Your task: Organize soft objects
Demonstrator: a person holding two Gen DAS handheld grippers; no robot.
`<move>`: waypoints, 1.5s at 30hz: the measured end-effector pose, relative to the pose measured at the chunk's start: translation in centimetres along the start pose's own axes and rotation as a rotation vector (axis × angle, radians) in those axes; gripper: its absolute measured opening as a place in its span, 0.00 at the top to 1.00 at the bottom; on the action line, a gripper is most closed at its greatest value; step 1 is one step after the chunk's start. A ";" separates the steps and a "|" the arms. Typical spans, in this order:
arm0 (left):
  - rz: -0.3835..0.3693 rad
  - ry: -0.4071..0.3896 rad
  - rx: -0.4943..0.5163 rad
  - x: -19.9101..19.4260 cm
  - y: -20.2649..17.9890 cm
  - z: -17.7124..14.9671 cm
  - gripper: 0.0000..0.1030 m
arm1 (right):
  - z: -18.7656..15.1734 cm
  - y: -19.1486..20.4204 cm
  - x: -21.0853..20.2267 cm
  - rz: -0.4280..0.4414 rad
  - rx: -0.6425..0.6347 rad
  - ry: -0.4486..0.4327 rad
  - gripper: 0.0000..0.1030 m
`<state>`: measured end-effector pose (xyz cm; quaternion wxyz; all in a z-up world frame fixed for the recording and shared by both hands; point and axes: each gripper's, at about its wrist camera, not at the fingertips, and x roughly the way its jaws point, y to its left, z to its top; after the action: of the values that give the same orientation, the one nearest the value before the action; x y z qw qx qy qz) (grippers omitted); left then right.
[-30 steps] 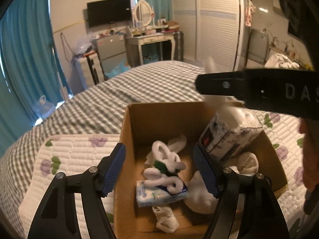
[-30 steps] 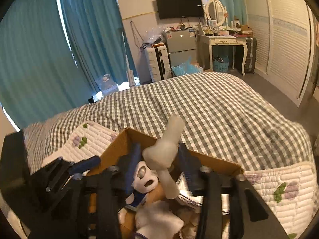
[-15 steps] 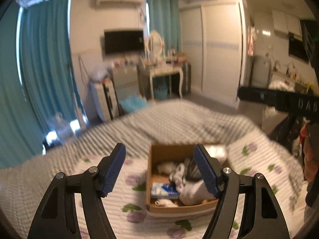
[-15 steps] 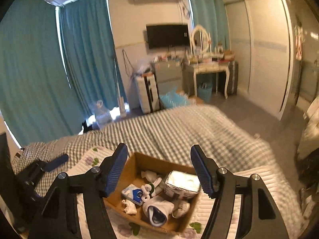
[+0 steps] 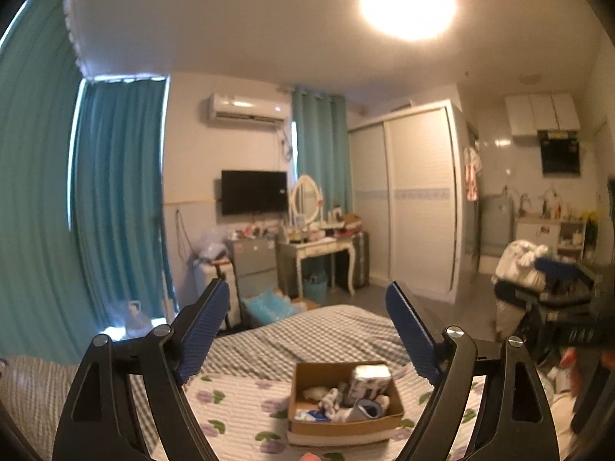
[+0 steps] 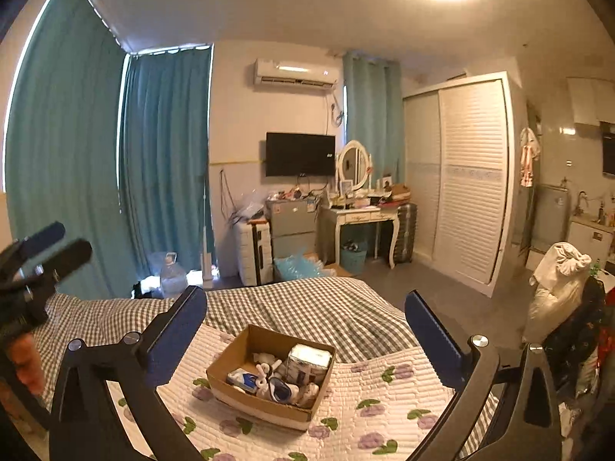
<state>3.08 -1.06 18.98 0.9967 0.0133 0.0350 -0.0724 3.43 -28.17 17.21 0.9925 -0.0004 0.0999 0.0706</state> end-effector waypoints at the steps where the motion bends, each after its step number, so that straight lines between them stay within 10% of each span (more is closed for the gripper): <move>1: 0.005 -0.003 -0.011 -0.1 0.0 -0.3 0.18 | -0.7 0.0 -0.3 -0.003 0.008 0.002 0.00; 17: 0.059 0.184 -0.016 5.8 0.3 -15.2 0.18 | -17.0 1.3 6.4 0.002 0.133 0.099 0.00; 45: 0.042 0.256 -0.031 6.0 0.3 -17.3 0.18 | -17.8 0.4 7.8 -0.023 0.144 0.130 0.00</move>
<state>7.90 -1.06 1.35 0.9854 0.0076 0.1629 -0.0489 7.41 -26.95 -1.75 0.9821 0.0651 0.1690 0.0517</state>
